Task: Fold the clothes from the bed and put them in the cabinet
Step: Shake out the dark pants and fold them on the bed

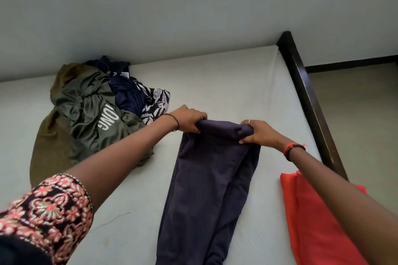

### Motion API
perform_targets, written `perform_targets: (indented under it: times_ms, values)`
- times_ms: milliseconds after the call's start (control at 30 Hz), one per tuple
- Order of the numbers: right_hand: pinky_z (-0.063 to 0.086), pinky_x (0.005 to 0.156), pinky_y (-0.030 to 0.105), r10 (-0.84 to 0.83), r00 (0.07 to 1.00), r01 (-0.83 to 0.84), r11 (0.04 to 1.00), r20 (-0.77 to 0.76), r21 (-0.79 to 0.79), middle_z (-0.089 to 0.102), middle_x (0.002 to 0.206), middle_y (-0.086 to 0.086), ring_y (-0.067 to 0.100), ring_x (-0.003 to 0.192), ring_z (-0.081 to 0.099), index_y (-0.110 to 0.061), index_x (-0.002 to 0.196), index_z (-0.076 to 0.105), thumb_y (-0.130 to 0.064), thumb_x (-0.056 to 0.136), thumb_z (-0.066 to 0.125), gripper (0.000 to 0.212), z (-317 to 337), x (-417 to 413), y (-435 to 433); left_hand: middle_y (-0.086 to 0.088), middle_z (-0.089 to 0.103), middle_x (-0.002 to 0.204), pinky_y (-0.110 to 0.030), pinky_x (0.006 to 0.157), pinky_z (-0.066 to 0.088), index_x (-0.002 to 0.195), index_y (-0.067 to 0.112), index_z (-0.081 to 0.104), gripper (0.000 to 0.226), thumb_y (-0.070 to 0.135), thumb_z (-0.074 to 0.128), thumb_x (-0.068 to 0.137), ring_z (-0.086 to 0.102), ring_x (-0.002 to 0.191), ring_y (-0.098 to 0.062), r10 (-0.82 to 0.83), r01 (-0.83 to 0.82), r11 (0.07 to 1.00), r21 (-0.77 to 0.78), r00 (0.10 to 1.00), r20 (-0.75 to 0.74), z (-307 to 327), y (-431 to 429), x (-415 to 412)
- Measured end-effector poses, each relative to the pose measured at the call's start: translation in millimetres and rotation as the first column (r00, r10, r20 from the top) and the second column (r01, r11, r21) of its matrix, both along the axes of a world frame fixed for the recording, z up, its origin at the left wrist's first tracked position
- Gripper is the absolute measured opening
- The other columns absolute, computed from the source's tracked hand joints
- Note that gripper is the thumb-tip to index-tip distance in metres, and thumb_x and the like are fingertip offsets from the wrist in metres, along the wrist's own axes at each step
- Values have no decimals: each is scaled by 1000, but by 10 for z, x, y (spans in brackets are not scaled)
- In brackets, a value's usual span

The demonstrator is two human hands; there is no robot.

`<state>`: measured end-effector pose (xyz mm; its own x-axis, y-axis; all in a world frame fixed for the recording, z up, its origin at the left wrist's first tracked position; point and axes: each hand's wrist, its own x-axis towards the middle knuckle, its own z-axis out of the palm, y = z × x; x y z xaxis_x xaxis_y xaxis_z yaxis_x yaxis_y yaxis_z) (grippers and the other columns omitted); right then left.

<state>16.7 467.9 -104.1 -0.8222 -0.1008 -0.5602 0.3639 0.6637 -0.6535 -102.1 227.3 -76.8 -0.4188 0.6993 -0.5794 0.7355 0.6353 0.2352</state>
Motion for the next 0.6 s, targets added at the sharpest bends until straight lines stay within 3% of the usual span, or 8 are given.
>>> perform_targets:
  times_ms: [67, 133, 200, 300, 400, 467, 533, 600]
  values:
    - [44, 77, 21, 27, 993, -18, 997, -111, 81, 62, 101, -2, 16, 95, 58, -22, 109, 61, -12, 74, 73, 38, 159, 213, -121, 1, 61, 113, -36, 94, 31, 115, 19, 50, 30, 26, 56, 86, 57, 103, -20, -10, 14, 997, 75, 999, -49, 93, -150, 175]
    - [45, 82, 28, 102, 955, -42, 977, -279, 211, 60, 103, 1, 19, 95, 57, -20, 118, 58, -10, 73, 69, 47, 270, 530, -299, 1, 60, 105, -37, 91, 34, 113, 20, 51, 30, 21, 51, 83, 59, 95, -21, -65, 116, 972, 207, 969, -240, 118, -370, 420]
    - [44, 75, 32, 245, 858, -66, 924, -451, 377, 57, 95, 3, 24, 86, 56, -19, 122, 55, -10, 66, 72, 60, 274, 901, -499, 1, 60, 94, -35, 86, 36, 108, 21, 52, 30, 16, 42, 80, 60, 82, -20, -92, 237, 922, 305, 901, -424, 108, -603, 700]
    - [35, 69, 31, 398, 718, -58, 851, -571, 521, 55, 90, 3, 23, 78, 50, -16, 130, 47, -15, 65, 67, 68, 232, 1475, -849, 3, 59, 97, -33, 88, 34, 110, 22, 55, 37, 11, 39, 79, 58, 81, -17, -103, 328, 875, 356, 844, -526, 90, -993, 1190]
    - [30, 70, 31, 515, 660, -111, 787, -547, 607, 48, 91, 3, 22, 76, 45, -16, 138, 40, -8, 73, 53, 67, 33, 2028, -1121, 2, 58, 107, -33, 92, 34, 117, 23, 52, 41, 11, 41, 79, 60, 89, -15, -138, 328, 882, 339, 867, -478, -93, -1403, 1679]
    - [32, 69, 29, 550, 717, -210, 756, -428, 620, 48, 92, 0, 20, 75, 48, -20, 137, 43, -9, 63, 67, 79, -135, 2351, -1240, 4, 58, 110, -32, 92, 40, 120, 25, 50, 39, 27, 43, 82, 61, 88, -12, -194, 307, 914, 267, 906, -377, -240, -1644, 1959]
    - [38, 67, 23, 548, 760, -271, 756, -349, 596, 50, 90, -7, 13, 73, 53, -27, 128, 52, -34, 58, 76, 74, -227, 2541, -1276, 9, 58, 107, -27, 88, 45, 116, 29, 52, 42, 50, 40, 83, 61, 81, -7, -214, 281, 936, 211, 932, -293, -320, -1786, 2142]
    - [40, 67, 18, 500, 771, -237, 799, -393, 552, 49, 90, -10, 10, 73, 56, -29, 121, 53, -50, 72, 59, 53, -212, 2529, -1256, 11, 59, 102, -24, 86, 37, 106, 28, 55, 36, 54, 38, 87, 60, 77, -6, -192, 264, 937, 230, 936, -294, -345, -1816, 2168]
